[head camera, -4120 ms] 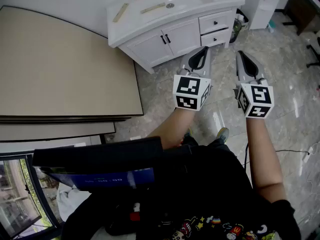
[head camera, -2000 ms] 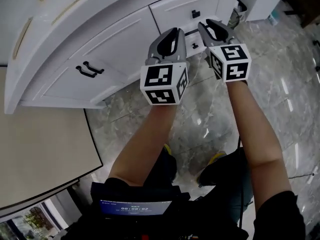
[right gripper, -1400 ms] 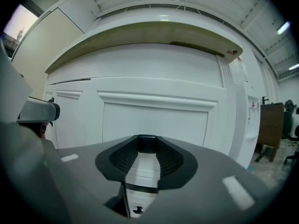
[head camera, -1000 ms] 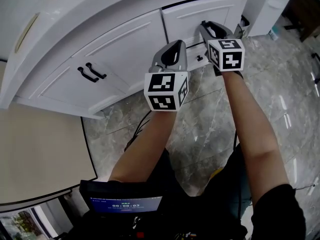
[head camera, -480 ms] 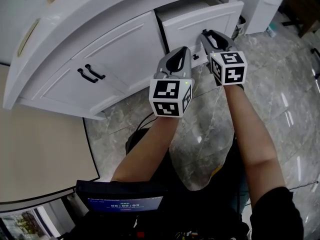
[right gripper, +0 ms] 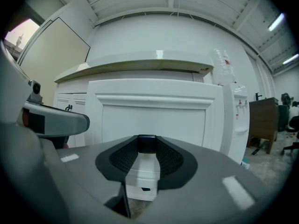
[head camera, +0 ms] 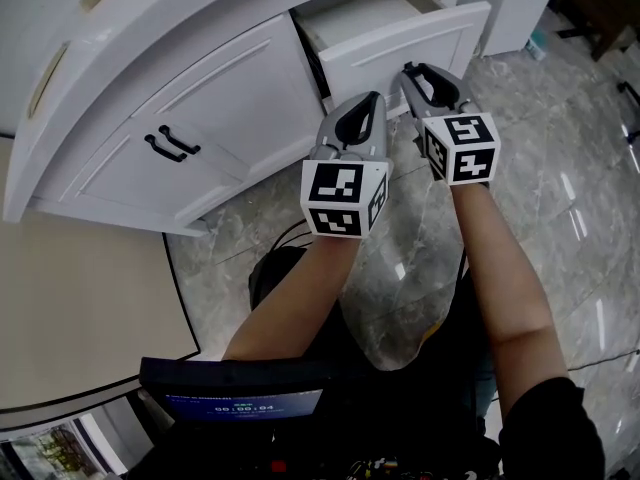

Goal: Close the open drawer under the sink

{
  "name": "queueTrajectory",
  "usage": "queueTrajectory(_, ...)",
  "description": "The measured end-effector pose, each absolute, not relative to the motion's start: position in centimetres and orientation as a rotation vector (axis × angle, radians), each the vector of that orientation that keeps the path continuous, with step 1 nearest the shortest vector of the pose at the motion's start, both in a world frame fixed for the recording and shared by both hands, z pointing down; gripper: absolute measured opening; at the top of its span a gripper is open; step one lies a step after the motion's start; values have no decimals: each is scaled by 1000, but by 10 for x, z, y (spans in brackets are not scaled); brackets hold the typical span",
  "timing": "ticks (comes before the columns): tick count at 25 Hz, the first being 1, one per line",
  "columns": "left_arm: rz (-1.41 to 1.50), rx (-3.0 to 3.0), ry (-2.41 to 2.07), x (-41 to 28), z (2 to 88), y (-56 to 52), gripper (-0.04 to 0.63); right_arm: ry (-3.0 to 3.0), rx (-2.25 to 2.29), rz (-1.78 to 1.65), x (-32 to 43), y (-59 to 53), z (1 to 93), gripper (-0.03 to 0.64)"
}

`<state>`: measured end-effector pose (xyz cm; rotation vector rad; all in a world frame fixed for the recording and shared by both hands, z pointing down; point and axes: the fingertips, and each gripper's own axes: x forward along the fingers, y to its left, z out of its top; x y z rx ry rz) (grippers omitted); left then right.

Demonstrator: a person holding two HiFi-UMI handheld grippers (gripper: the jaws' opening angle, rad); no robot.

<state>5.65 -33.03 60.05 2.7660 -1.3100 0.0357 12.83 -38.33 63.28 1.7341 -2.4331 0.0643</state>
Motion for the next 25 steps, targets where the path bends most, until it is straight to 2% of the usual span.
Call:
queueTrajectory(20,14,2805,-1252,73,590,-295,0,-2426,1805,33,144,-336,628,155)
queueTrajectory(25,40,2789,-1234,76,555,-290,0,-2409,1871,40,149,-312,585,104)
